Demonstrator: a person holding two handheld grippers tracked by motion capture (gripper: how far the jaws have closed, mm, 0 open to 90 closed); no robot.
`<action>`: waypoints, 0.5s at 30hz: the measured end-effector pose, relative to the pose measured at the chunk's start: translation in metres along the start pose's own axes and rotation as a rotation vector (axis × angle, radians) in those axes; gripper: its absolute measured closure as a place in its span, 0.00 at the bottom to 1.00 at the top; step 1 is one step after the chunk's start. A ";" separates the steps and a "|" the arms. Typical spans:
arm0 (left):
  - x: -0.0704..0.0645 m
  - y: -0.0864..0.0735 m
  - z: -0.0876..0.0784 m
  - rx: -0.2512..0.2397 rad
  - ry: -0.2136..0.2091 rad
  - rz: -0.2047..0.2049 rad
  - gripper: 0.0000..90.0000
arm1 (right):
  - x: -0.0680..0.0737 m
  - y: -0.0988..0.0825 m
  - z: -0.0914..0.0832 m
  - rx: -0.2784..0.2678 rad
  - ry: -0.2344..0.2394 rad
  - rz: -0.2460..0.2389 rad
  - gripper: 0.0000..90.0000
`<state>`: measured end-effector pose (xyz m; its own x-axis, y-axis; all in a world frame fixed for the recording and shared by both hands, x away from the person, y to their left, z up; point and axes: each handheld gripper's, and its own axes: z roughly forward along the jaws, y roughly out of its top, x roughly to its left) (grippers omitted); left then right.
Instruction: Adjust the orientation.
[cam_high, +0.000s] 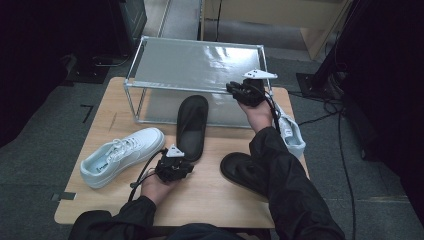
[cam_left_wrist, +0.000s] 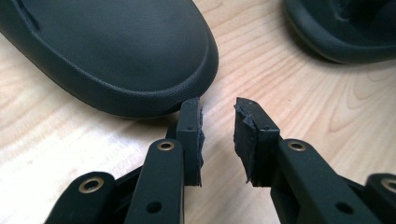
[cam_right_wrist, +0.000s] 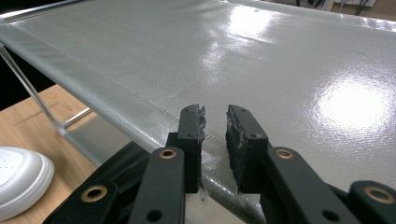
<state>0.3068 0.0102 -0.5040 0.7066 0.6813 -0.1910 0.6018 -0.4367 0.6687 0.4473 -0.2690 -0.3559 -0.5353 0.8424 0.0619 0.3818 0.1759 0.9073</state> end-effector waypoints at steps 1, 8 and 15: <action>0.000 0.002 0.002 -0.001 0.004 0.004 0.80 | 0.000 0.000 0.000 -0.001 0.000 -0.002 0.85; 0.013 0.013 0.008 -0.005 0.042 -0.011 0.79 | 0.000 0.000 0.000 0.001 -0.001 -0.009 0.85; 0.021 0.030 0.020 -0.029 0.058 -0.026 0.79 | 0.000 0.000 0.000 0.003 0.000 -0.016 0.85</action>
<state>0.3473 0.0003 -0.5025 0.6672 0.7258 -0.1673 0.6084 -0.4015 0.6846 0.4476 -0.2688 -0.3559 -0.5410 0.8397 0.0475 0.3755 0.1906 0.9070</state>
